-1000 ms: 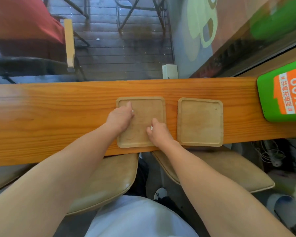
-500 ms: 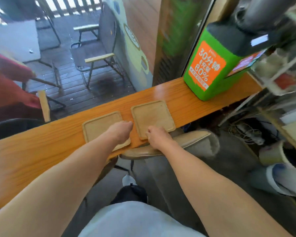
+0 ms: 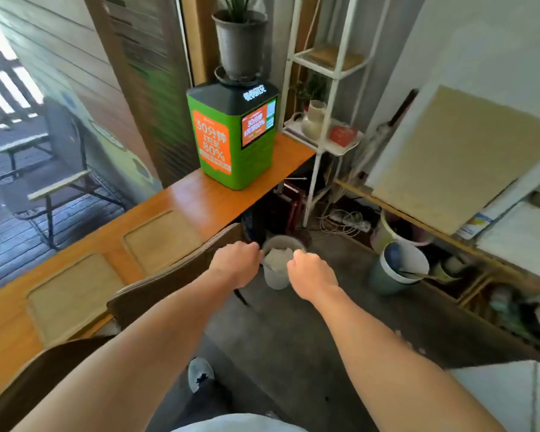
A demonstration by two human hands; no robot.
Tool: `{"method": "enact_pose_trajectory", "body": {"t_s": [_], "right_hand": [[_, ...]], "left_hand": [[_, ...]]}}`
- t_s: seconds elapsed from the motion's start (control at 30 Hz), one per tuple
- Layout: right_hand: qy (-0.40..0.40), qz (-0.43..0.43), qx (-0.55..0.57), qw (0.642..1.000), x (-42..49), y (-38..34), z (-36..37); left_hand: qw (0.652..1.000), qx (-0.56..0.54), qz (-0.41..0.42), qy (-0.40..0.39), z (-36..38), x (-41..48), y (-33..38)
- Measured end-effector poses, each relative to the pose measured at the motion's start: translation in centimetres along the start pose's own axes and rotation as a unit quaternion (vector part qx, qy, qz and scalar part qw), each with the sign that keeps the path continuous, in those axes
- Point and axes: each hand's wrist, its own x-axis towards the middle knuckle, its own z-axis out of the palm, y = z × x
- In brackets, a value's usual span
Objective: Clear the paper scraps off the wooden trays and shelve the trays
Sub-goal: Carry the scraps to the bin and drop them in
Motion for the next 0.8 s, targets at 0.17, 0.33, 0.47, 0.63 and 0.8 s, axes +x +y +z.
{"method": "enact_pose_trajectory", "body": {"t_s": [0.17, 0.33, 0.47, 0.63, 0.8], "right_hand": [[0.031, 0.057, 0.003, 0.998, -2.0, 6.7, -1.4], [0.033, 0.096, -0.002, 0.995, -2.6, 10.1, -1.1], [0.025, 0.113, -0.002, 0.993, -0.8, 12.1, -0.9], [-0.002, 0.125, -0.002, 0.992, 4.4, 13.6, 0.0], [-0.029, 0.153, 0.026, 0.987, 12.1, 14.2, 1.0]], "left_hand": [[0.998, 0.038, 0.048, -0.032, 1.5, 1.8, 6.2], [0.990, 0.088, 0.098, -0.045, 2.4, 3.6, 9.8], [0.990, 0.058, 0.113, -0.061, 3.7, 6.7, 10.8], [0.986, 0.064, 0.121, -0.096, 6.4, 12.1, 10.0], [0.981, 0.063, 0.105, -0.149, 8.6, 20.0, 7.5]]}}
